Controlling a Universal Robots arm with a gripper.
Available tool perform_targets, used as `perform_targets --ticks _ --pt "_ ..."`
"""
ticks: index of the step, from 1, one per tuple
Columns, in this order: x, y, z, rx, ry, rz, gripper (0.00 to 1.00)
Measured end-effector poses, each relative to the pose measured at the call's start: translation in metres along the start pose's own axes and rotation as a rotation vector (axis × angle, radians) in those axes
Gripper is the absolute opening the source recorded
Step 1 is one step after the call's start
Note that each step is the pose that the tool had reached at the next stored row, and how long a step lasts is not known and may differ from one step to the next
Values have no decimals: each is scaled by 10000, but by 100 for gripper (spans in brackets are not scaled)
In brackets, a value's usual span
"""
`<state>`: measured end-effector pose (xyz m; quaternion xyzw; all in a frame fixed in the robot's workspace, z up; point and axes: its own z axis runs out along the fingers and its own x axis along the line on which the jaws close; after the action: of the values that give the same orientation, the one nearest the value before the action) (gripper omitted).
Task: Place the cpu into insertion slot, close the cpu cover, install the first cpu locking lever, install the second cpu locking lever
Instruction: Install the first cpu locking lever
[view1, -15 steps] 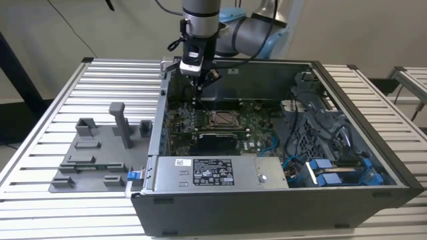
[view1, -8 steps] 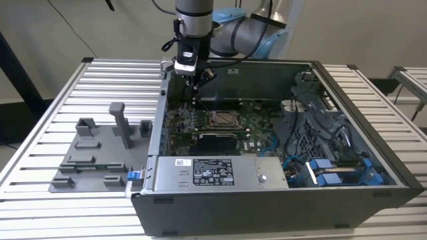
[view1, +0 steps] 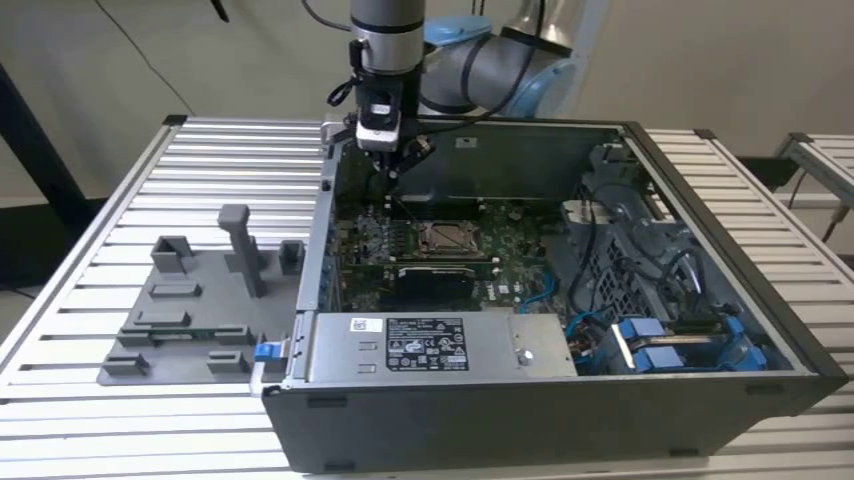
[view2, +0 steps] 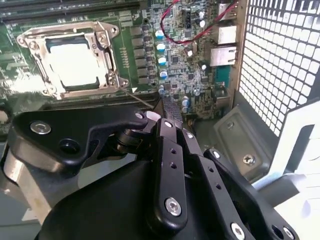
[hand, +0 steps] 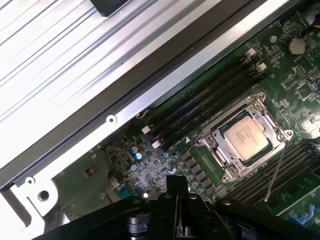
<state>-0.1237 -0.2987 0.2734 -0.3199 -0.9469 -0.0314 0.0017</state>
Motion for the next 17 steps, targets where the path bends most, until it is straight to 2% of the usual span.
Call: perform_targets --ticks 5,17 --pt "49 24 47 -52 -55 -382 11" --pt "90 3 77 -6 42 -2116 11"
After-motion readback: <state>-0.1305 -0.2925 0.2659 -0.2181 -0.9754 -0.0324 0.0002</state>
